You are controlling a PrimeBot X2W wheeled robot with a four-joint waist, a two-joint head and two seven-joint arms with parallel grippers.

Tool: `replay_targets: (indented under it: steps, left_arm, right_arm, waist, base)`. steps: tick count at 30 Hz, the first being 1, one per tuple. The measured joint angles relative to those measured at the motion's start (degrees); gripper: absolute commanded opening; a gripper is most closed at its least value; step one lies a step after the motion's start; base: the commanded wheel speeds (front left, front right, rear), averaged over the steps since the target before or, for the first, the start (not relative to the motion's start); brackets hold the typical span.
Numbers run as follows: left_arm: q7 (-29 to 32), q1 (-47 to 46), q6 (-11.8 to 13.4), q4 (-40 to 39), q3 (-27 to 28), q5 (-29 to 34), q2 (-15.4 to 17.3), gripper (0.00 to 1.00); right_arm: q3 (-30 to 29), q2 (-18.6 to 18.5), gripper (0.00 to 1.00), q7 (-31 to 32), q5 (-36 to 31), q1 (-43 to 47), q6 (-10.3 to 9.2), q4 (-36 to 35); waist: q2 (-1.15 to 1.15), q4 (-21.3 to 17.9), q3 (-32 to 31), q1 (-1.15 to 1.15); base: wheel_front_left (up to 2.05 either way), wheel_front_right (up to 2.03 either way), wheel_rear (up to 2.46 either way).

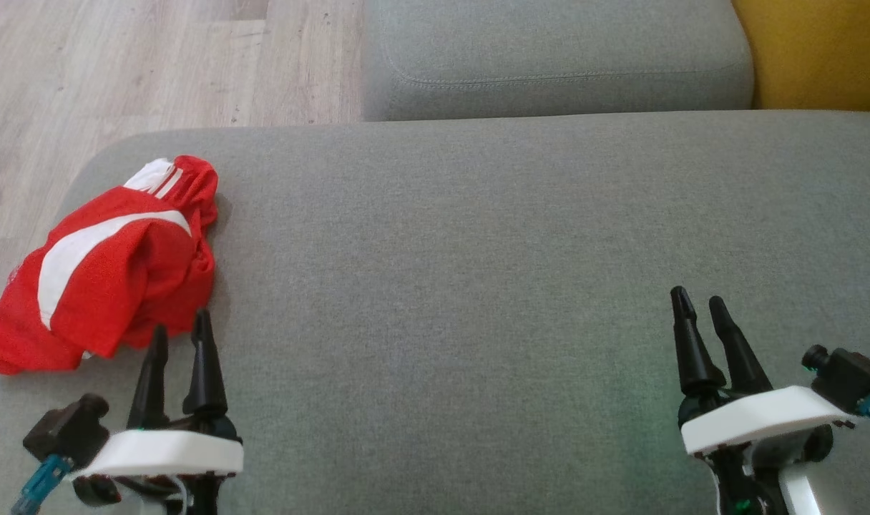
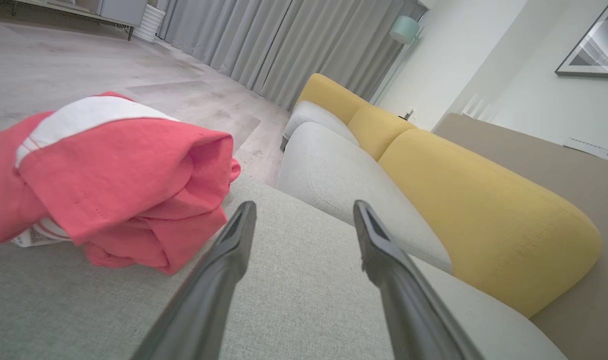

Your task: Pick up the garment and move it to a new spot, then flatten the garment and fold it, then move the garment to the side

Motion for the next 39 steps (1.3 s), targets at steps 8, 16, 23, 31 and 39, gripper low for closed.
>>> replay_targets:
  steps: [8,16,23,31,39]
  left_arm:
    - [-1.57,0.02,0.01,1.43,-0.45,5.92,0.32,1.00]
    - [-2.59,0.09,0.45,2.83,-1.09,10.85,0.40,1.00]
    - [-3.93,0.26,0.51,4.22,-1.41,15.04,0.48,1.00]
    - [-5.28,0.95,1.02,5.49,-1.60,20.17,0.57,1.00]
    - [-6.60,0.95,1.74,7.34,-1.66,24.49,0.66,1.00]
  right_arm:
    - [0.46,0.03,1.00,0.58,-6.11,0.37,0.00,-1.11]
    - [0.47,0.07,1.00,1.29,-11.54,0.73,0.00,-2.34]
    - [0.38,0.09,1.00,1.88,-16.16,2.68,0.00,-3.44]
    - [-1.01,0.11,1.00,2.01,-21.00,2.79,0.00,-5.44]
    - [-1.74,0.11,1.00,1.99,-25.57,4.24,0.00,-6.86]
  waist:
    - [0.00,0.07,-0.21,0.00]
    - [0.00,0.22,-0.43,0.00]
    - [0.00,0.34,-0.59,0.00]
    - [0.00,0.41,-0.66,0.00]
    - [0.00,0.20,-0.62,0.00]
  base:
    - [0.00,0.00,0.00]
    - [0.00,0.00,0.00]
    - [0.00,0.00,0.00]
    - [0.00,0.00,0.00]
    - [0.00,0.00,0.00]
